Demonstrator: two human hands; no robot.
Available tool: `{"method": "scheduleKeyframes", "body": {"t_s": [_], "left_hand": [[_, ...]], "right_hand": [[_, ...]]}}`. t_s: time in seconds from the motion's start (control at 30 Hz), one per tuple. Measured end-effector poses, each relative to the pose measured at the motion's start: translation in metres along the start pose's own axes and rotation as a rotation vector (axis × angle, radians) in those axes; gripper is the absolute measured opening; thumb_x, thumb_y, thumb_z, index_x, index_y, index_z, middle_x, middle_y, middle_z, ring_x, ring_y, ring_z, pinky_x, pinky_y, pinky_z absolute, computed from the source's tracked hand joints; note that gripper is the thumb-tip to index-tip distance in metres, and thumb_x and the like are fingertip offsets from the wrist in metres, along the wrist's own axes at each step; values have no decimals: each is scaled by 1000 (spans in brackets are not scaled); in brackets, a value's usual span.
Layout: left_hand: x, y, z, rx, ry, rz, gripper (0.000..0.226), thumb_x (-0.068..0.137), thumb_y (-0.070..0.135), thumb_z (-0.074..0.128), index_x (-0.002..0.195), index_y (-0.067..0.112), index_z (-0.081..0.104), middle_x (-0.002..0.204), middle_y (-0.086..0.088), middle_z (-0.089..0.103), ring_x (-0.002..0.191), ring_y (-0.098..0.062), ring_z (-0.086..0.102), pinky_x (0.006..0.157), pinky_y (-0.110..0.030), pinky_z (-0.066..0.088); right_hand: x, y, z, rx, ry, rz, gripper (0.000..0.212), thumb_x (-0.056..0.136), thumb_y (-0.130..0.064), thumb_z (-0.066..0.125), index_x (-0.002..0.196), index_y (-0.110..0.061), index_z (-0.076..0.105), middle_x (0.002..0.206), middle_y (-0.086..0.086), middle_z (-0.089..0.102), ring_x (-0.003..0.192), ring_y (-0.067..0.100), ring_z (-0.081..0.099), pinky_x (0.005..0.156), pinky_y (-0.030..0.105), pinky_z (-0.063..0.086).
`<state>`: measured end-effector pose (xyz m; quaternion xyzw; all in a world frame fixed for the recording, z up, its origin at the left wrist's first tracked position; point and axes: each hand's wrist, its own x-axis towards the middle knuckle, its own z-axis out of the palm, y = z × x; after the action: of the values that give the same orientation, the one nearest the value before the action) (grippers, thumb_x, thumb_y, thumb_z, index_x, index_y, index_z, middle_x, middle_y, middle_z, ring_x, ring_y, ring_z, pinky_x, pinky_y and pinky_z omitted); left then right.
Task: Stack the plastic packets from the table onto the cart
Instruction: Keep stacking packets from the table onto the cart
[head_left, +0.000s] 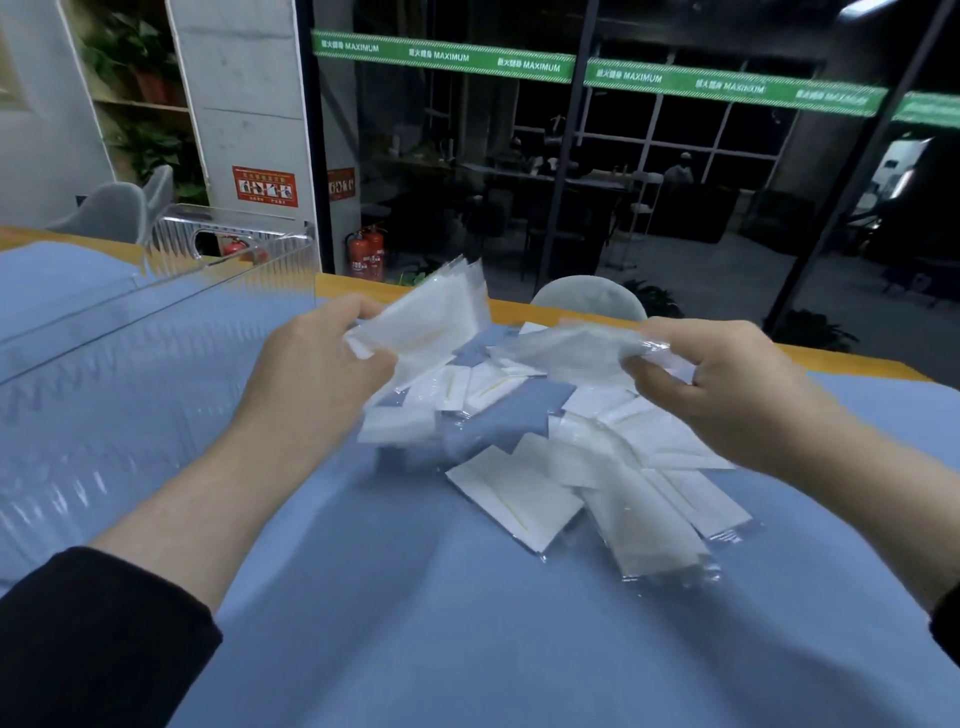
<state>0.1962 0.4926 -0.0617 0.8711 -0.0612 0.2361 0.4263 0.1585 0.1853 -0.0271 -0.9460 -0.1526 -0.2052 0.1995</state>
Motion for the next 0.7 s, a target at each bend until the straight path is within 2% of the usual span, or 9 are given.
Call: {"method": "scheduleKeyframes", "body": {"t_s": [0.13, 0.2, 0.27, 0.33, 0.4, 0.47, 0.53, 0.6, 0.7], "left_hand": [[-12, 15, 0, -116, -34, 56, 21, 89, 15, 72, 97, 34, 70, 75, 5, 69, 54, -2, 52, 49, -12, 38], [-23, 28, 6, -179, -90, 51, 24, 89, 13, 73, 96, 36, 70, 67, 14, 67, 52, -3, 50, 48, -11, 36], [-33, 45, 16, -206, -166, 58, 31, 88, 11, 74, 96, 41, 68, 72, 20, 69, 56, -1, 53, 52, -10, 39], [-42, 67, 26, -206, -247, 88, 38, 87, 11, 76, 97, 45, 63, 85, 14, 71, 60, -3, 58, 56, -17, 47], [-53, 94, 34, -221, -331, 117, 36, 87, 12, 75, 100, 42, 60, 88, 10, 70, 53, -6, 56, 44, -23, 44], [-62, 117, 45, -195, -390, 153, 33, 87, 13, 74, 98, 41, 61, 86, 15, 70, 53, -5, 54, 44, -20, 41], [-76, 130, 62, -138, -469, 150, 33, 87, 14, 74, 95, 45, 62, 65, 24, 61, 49, -4, 48, 46, -17, 37], [-92, 133, 79, -154, -554, 102, 30, 86, 13, 72, 98, 40, 69, 52, 21, 51, 47, -4, 42, 48, -20, 35], [-110, 125, 92, -272, -605, 19, 24, 90, 13, 67, 100, 33, 76, 79, 22, 69, 69, 1, 59, 68, -20, 44]], "right_hand": [[-29, 0, -54, 12, -56, 126, 5, 93, -36, 64, 94, -35, 59, 68, -24, 60, 47, 6, 46, 43, 19, 35], [-47, 1, -77, 33, -83, 155, 10, 90, -34, 69, 97, -33, 62, 75, -21, 64, 48, 3, 48, 43, 15, 36], [-65, 3, -94, 15, -139, 195, 14, 87, -38, 70, 99, -38, 63, 80, -14, 66, 50, 4, 49, 46, 15, 38], [-83, 2, -104, -74, -249, 247, 17, 84, -48, 67, 99, -48, 59, 78, -18, 65, 52, 7, 47, 50, 22, 43], [-98, 2, -109, -182, -343, 256, 18, 85, -49, 65, 97, -56, 54, 74, -21, 61, 52, 9, 47, 48, 21, 40], [-109, 0, -107, -259, -374, 226, 21, 88, -43, 63, 99, -59, 53, 81, -19, 64, 63, 8, 53, 54, 23, 43], [-121, 3, -94, -265, -365, 182, 28, 90, -42, 63, 112, -56, 54, 95, -21, 64, 76, 6, 54, 63, 21, 44], [-135, 12, -75, -205, -290, 164, 35, 90, -45, 67, 121, -49, 53, 93, -23, 58, 81, 6, 52, 67, 15, 40], [-159, 40, -47, -6, -121, 104, 36, 83, -44, 77, 114, -36, 59, 105, -23, 55, 100, 4, 54, 82, 15, 42]]}}
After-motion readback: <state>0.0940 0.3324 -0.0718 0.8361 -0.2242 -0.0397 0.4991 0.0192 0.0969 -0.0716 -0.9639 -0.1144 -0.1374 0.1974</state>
